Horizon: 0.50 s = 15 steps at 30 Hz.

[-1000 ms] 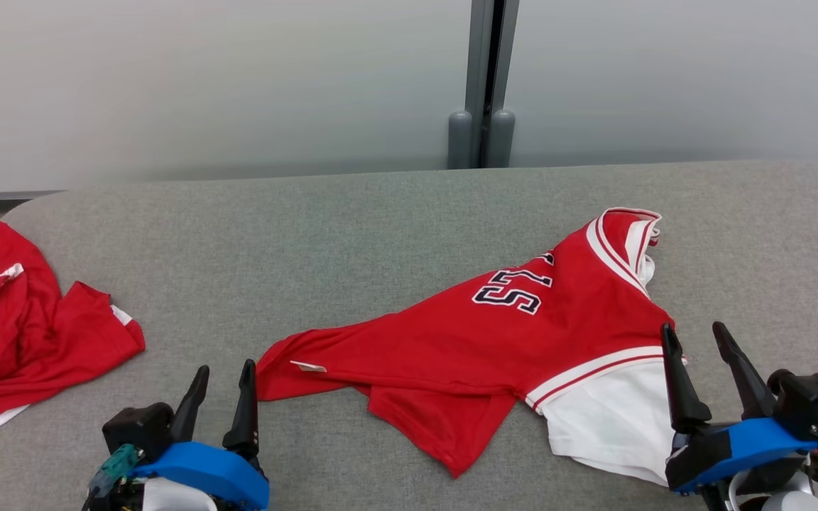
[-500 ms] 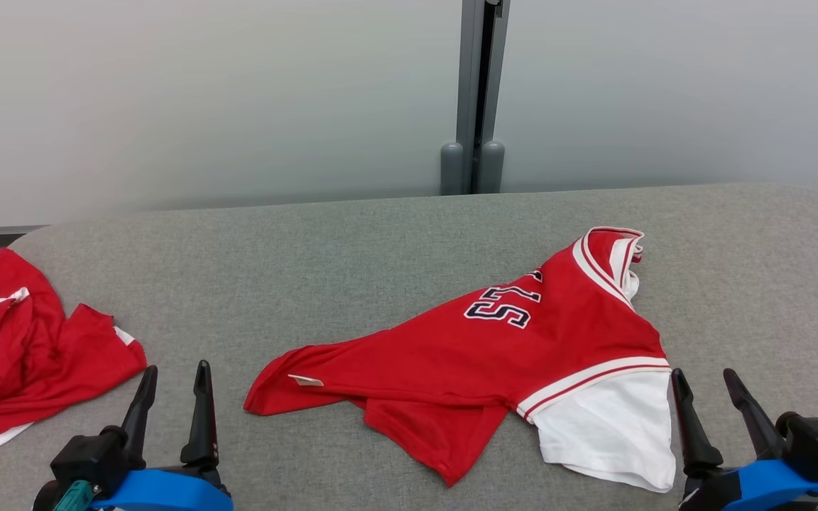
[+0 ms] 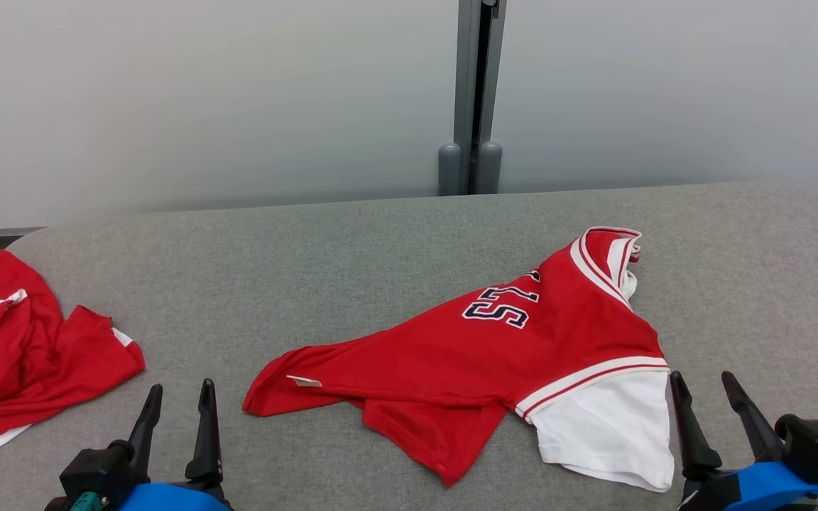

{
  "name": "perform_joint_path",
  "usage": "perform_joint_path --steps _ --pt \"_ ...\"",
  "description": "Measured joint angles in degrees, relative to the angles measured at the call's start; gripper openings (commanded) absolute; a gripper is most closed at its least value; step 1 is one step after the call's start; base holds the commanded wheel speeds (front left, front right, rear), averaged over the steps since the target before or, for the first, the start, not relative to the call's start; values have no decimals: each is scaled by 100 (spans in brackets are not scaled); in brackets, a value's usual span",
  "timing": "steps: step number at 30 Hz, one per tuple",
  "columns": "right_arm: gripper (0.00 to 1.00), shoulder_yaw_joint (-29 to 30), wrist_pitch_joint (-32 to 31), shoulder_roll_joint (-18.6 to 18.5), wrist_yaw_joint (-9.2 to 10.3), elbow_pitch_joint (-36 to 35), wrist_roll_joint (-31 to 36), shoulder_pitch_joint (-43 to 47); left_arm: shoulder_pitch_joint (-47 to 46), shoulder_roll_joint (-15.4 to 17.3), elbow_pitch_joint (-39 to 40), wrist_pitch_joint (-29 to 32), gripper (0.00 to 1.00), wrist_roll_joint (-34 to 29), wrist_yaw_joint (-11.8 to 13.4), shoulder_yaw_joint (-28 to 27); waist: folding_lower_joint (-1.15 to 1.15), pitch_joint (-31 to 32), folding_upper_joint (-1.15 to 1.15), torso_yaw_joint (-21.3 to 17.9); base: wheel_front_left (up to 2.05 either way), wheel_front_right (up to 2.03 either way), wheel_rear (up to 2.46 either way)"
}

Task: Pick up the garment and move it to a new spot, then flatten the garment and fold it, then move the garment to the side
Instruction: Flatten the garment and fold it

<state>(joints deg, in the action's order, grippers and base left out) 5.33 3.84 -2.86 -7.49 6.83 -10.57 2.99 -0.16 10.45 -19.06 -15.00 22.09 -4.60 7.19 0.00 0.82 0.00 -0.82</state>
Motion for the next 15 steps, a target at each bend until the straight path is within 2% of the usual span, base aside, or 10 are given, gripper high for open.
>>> perform_joint_path --steps 7,15 --pt "100 10 -56 0 0 8 0 3 -155 8 -223 151 100 7 -80 203 0 -46 0 -14 0 0 0" --pt "100 -147 -78 0 0 12 -18 -67 -1050 7 -1122 995 100 -48 -208 847 0 -366 0 -98 0 0 0"
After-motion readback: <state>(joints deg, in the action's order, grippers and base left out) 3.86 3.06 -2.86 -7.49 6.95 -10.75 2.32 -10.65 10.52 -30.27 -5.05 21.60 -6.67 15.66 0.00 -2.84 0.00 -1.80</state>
